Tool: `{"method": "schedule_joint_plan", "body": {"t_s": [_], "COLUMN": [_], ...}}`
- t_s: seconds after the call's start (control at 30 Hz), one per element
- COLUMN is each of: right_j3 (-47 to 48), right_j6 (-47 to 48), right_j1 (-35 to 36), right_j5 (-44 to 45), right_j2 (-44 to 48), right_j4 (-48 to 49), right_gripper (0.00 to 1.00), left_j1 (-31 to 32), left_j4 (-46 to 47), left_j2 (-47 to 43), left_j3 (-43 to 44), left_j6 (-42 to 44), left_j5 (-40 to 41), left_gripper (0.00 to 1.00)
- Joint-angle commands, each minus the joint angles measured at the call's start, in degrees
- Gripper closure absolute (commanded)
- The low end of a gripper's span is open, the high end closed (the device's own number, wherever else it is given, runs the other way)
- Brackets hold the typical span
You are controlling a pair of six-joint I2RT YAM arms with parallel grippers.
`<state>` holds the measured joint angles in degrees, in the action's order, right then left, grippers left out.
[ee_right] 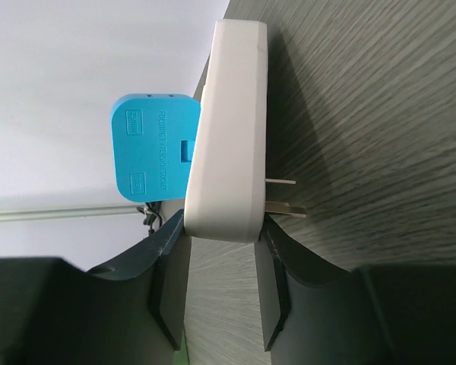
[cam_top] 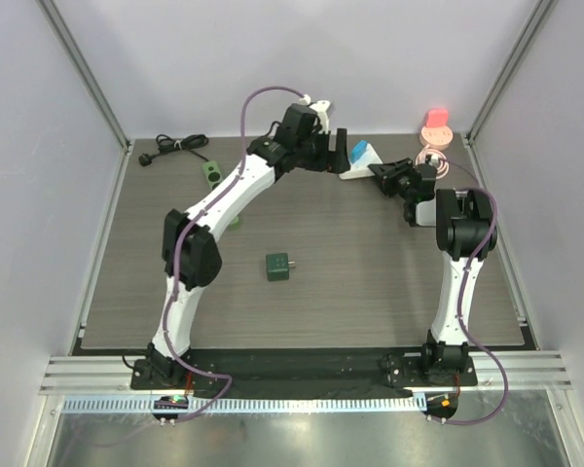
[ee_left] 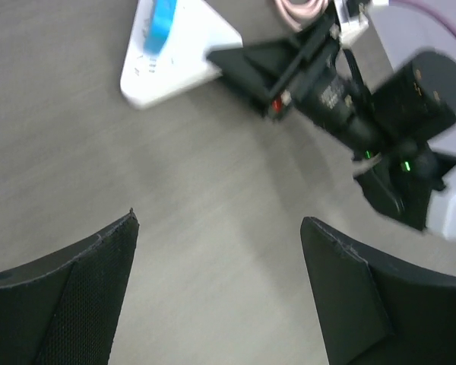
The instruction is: Pull the plug off the socket
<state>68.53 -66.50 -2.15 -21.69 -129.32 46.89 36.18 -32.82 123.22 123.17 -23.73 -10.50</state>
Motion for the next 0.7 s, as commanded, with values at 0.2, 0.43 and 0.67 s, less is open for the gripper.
{"method": "schedule_joint_plan", "body": {"t_s": [0.2, 0.43, 0.67], "right_j3": [1.9, -0.9, -3.3], "right_j6": [-3.8, -4.9, -6.4], "right_j1": [-1.7, -1.8, -1.2], "right_j5": [-2.0, -5.5, -8.9], "right_j2": [-3.8, -3.7, -2.7], "right_j4": [8.7, 10.8, 12.0], "right_gripper": [0.99, 0.99, 0.99], "left_j1": [0.9, 2.8, 2.8], "left_j4": [23.8, 30.4, 33.3], "left_j2": [23.3, 31.8, 32.4], "left_j3": [18.8, 23.6, 21.8], "left_j6": [0.4, 2.3, 2.4], "left_j5": [6.7, 16.2, 18.2], "left_gripper": [0.21, 0.21, 0.28]}}
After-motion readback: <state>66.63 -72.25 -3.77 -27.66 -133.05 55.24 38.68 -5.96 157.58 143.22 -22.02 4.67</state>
